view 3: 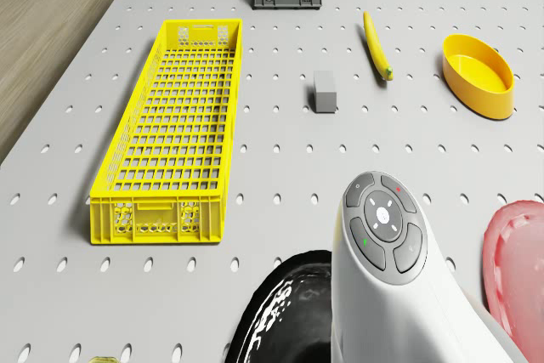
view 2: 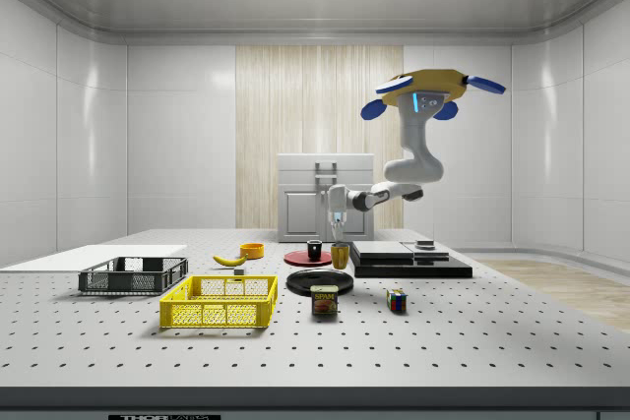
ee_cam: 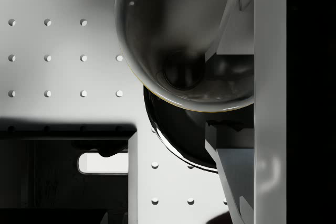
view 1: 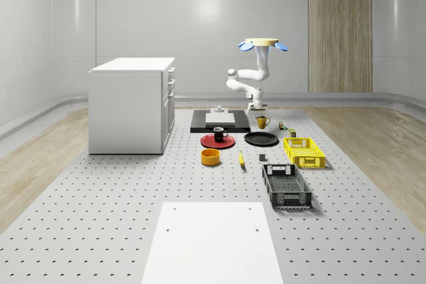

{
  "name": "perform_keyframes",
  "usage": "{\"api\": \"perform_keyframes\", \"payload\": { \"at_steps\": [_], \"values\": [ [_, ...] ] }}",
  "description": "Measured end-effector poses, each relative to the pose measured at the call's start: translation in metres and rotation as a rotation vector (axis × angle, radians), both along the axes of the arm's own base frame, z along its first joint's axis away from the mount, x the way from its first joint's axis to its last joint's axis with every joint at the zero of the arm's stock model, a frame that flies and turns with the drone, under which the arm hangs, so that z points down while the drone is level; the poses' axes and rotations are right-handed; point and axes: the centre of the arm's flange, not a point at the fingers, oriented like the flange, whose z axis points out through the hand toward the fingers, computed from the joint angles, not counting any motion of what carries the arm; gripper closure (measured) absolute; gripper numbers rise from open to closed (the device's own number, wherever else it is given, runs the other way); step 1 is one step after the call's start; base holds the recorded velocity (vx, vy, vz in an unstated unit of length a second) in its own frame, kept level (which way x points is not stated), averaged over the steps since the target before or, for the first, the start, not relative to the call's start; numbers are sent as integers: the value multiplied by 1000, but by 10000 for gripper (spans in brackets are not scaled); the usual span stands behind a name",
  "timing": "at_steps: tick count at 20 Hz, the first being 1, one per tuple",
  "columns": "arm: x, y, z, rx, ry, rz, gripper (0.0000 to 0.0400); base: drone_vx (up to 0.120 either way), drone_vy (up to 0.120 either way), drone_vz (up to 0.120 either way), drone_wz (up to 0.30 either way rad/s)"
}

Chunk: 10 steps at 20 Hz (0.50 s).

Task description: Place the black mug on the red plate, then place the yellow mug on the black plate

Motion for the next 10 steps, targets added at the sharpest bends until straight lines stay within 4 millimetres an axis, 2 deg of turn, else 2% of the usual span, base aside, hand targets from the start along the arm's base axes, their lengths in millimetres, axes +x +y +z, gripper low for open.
{"api": "perform_keyframes", "payload": {
  "at_steps": [1,2,4,9,10],
  "values": [
    [0,0,0,0,0,0,290,120,-120,0,0],
    [0,0,0,0,0,0,290,120,0,0,0],
    [0,0,0,0,0,0,290,20,0,0,0],
    [0,0,0,0,0,0,290,120,0,0,0],
    [0,0,0,0,0,0,290,40,0,0,0]
  ]
}}
